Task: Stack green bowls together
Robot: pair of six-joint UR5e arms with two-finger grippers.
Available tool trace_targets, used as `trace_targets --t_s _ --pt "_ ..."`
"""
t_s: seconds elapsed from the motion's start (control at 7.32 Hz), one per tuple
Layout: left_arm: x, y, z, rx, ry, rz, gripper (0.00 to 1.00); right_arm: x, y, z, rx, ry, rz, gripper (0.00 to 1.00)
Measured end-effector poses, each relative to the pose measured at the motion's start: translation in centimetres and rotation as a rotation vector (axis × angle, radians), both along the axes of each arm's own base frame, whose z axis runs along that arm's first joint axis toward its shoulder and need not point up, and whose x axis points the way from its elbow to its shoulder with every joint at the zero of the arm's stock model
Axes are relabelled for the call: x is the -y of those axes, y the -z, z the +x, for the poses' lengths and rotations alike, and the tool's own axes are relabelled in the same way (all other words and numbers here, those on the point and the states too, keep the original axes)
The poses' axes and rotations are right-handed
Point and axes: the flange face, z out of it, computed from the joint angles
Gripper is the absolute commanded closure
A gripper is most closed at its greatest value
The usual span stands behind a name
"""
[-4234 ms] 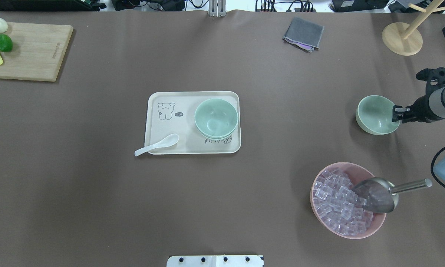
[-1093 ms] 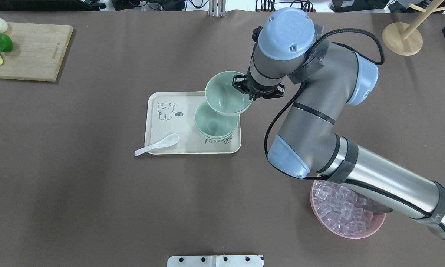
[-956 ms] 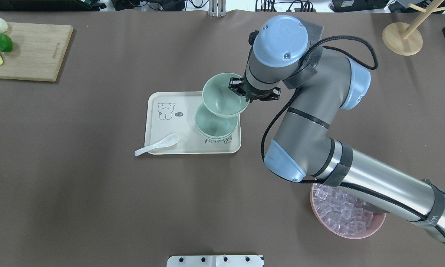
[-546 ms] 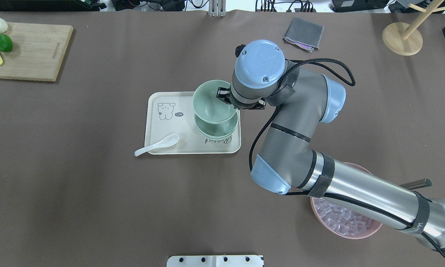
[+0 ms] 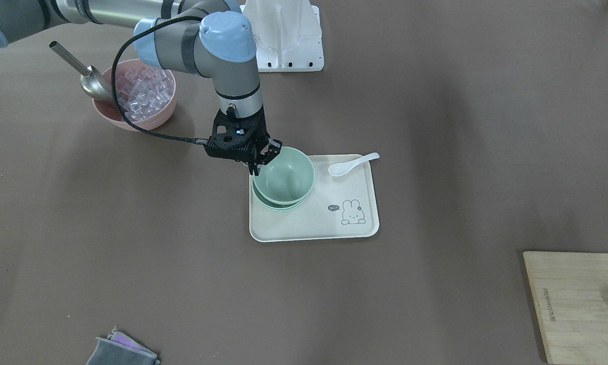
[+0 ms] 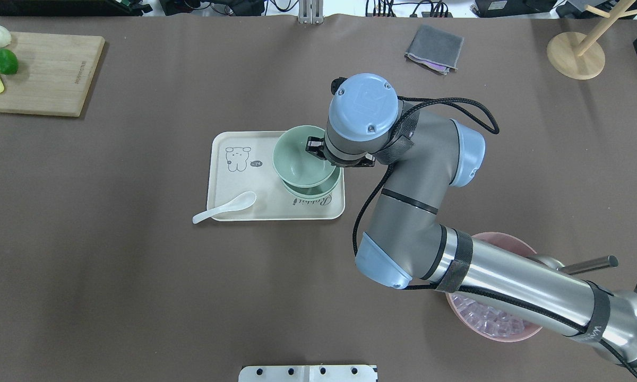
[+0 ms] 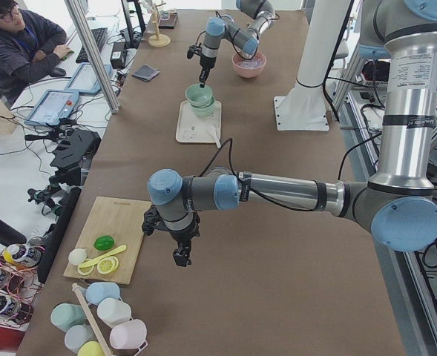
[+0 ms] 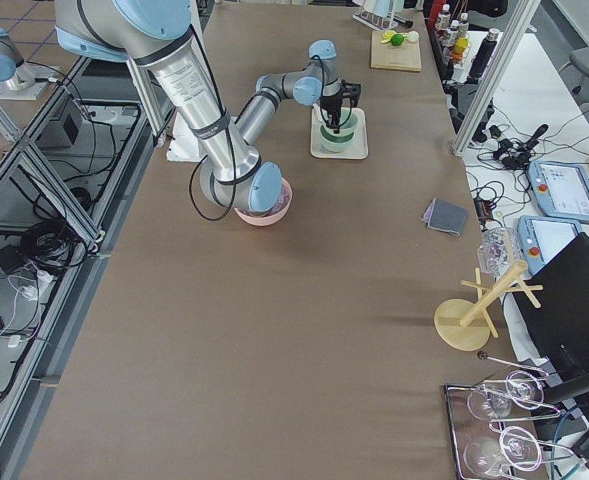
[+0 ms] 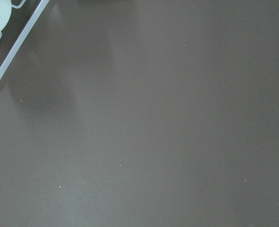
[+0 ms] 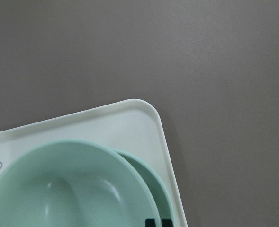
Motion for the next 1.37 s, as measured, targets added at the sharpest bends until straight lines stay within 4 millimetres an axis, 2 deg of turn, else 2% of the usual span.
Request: trace_targets --t_s 0.55,1.37 --pt "-0.1 0.0 0.0 0.0 0.0 -0.001 0.02 -0.4 -1.3 -0.4 -0.017 0.01 -0.008 1.0" --pt "0.0 -0.5 0.0 0.0 -0.001 -0.009 0.02 -0.2 -1.6 -0.6 -0.025 0.002 0.001 1.0"
